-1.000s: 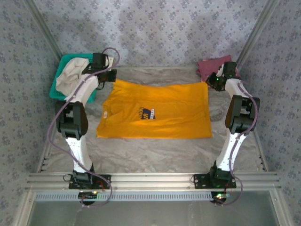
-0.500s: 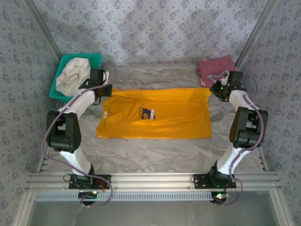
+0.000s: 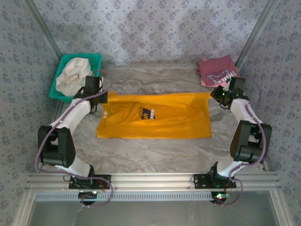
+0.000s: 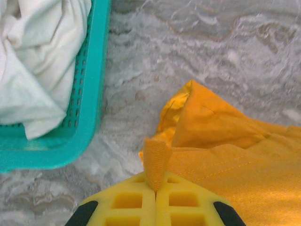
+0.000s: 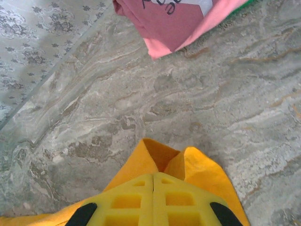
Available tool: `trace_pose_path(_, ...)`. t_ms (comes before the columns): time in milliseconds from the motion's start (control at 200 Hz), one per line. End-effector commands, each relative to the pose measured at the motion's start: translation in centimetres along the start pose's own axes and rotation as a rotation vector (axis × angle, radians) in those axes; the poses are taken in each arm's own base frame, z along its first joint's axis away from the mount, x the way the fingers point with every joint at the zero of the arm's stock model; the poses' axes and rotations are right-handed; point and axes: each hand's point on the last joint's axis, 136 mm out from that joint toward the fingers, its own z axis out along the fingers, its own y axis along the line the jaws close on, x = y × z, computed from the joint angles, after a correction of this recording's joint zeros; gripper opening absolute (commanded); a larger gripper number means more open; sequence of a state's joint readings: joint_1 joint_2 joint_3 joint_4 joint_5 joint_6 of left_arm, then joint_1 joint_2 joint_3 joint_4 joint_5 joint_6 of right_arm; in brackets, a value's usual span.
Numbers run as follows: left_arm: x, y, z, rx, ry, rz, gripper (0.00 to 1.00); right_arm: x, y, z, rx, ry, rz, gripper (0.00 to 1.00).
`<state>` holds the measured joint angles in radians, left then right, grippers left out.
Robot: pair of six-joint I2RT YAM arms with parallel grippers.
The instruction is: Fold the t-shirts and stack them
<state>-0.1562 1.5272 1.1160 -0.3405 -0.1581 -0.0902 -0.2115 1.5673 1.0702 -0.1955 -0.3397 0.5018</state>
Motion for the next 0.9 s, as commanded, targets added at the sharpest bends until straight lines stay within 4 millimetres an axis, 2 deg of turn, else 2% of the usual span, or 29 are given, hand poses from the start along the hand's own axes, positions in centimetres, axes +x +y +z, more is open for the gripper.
trace_pose_path(0,1.9,1.0,-0.4,-0.039,0.042,-0.044,0.00,1.8,-1.8,-0.7,0.052,0.028,0.029,0.00)
trace_pose_path(65,3.3,1.2,-0.4,-0.051,0.071,-0.067,0.00,3.3,-2.6,-0.9,0.068,0.051,0.047,0.00)
trace_pose_path(75,3.5,1.2,-0.3,-0.051,0.075,-0.071,0.03,3.6,-2.7,-1.0,0.071,0.055,0.050,0.00)
trace_pose_path(105,4.2,1.1,-0.3,-0.045,0.087,-0.081,0.10,4.4,-3.2,-1.1,0.081,0.070,0.062,0.10)
trace_pose_path(145,5.0,1.1,-0.5,-0.045,0.098,-0.101,0.18,5.3,-3.6,-1.4,0.085,0.088,0.083,0.28)
trace_pose_path(160,5.3,1.2,-0.6,-0.051,0.101,-0.111,0.22,5.7,-3.8,-1.5,0.084,0.097,0.091,0.31)
trace_pose_path(180,5.6,1.3,-0.7,-0.056,0.106,-0.122,0.23,6.0,-3.7,-1.7,0.077,0.100,0.097,0.28)
trace_pose_path(215,6.0,1.3,-1.0,-0.054,0.103,-0.137,0.23,6.3,-3.8,-2.2,0.071,0.094,0.104,0.14)
trace_pose_path(240,6.4,1.2,-1.2,-0.048,0.101,-0.144,0.26,6.3,-4.0,-2.6,0.082,0.083,0.106,0.14)
trace_pose_path(300,6.8,1.5,-1.8,-0.062,0.090,-0.165,0.42,6.0,-4.6,-3.8,0.114,0.061,0.106,0.29)
trace_pose_path(340,6.9,1.9,-2.3,-0.080,0.081,-0.173,0.50,5.3,-4.7,-4.6,0.126,0.037,0.118,0.35)
trace_pose_path(375,6.7,2.2,-2.9,-0.089,0.065,-0.173,0.55,4.4,-4.7,-5.3,0.124,0.001,0.120,0.35)
trace_pose_path(405,6.4,2.2,-3.3,-0.080,0.045,-0.165,0.55,3.7,-4.5,-5.7,0.121,-0.024,0.116,0.33)
trace_pose_path(465,5.5,1.1,-3.9,-0.013,0.004,-0.133,0.58,2.5,-3.7,-6.2,0.109,-0.052,0.100,0.32)
trace_pose_path(510,4.7,0.1,-4.2,0.040,-0.010,-0.108,0.65,2.1,-2.4,-5.8,0.079,-0.041,0.072,0.32)
trace_pose_path(580,3.7,-2.2,-4.0,0.120,0.006,-0.042,0.67,1.9,-0.3,-4.6,0.042,-0.002,0.015,0.32)
trace_pose_path(655,3.5,-5.1,-3.3,0.179,0.059,0.072,0.71,3.1,1.2,-2.7,0.036,0.084,-0.032,0.35)
trace_pose_path(769,4.3,-8.7,-1.5,0.218,0.154,0.202,0.72,5.2,1.1,-0.3,0.036,0.181,-0.023,0.43)
trace_pose_path(824,4.7,-9.3,-0.4,0.210,0.178,0.225,0.73,5.4,0.6,0.5,0.033,0.202,-0.016,0.50)
trace_pose_path(894,4.9,-8.9,1.3,0.184,0.208,0.204,0.75,5.5,-0.1,1.6,0.050,0.253,-0.011,0.51)
